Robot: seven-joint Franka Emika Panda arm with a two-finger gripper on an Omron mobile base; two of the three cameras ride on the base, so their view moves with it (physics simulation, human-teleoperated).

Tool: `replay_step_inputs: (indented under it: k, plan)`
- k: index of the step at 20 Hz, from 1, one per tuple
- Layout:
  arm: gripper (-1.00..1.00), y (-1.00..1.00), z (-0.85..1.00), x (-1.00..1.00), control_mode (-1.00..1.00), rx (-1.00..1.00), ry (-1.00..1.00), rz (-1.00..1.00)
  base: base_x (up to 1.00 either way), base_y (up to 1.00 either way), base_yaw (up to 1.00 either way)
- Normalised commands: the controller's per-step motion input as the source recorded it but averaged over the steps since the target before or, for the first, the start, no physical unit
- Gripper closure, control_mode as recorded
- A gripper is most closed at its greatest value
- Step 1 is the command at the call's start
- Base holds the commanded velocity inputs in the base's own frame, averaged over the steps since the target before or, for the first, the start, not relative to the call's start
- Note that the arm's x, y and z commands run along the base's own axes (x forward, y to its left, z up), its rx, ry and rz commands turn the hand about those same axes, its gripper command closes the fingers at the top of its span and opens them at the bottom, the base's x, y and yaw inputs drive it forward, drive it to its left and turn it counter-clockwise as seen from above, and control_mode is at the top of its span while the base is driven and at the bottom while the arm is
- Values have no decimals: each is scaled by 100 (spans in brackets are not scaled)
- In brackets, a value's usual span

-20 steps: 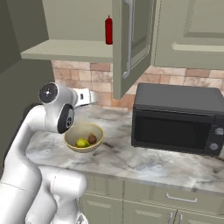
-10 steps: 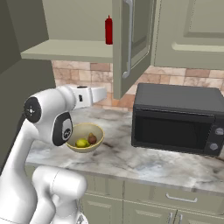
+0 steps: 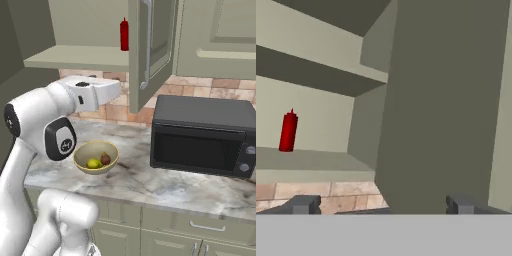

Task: Open the cabinet. Pick the pear and pear from the cabinet and place them into the bowl. Then close the cabinet.

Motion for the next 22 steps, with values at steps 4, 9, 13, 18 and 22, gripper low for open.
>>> replay_step_inputs:
  k: [4, 9, 13, 18, 22]
  plan:
    - [-100, -66, 35, -12, -100, 4, -1, -1, 0, 0, 0]
    - [-100, -85, 3, 8, -100, 11, -2, 9, 0, 0, 0]
    - [-100, -75, -10, 24, -100, 10, -2, 14, 0, 0, 0]
    - [-100, -38, 1, -27, -100, 8, -7, 12, 0, 0, 0]
    - [-100, -18, 62, -100, -100, 3, -34, 10, 0, 0, 0]
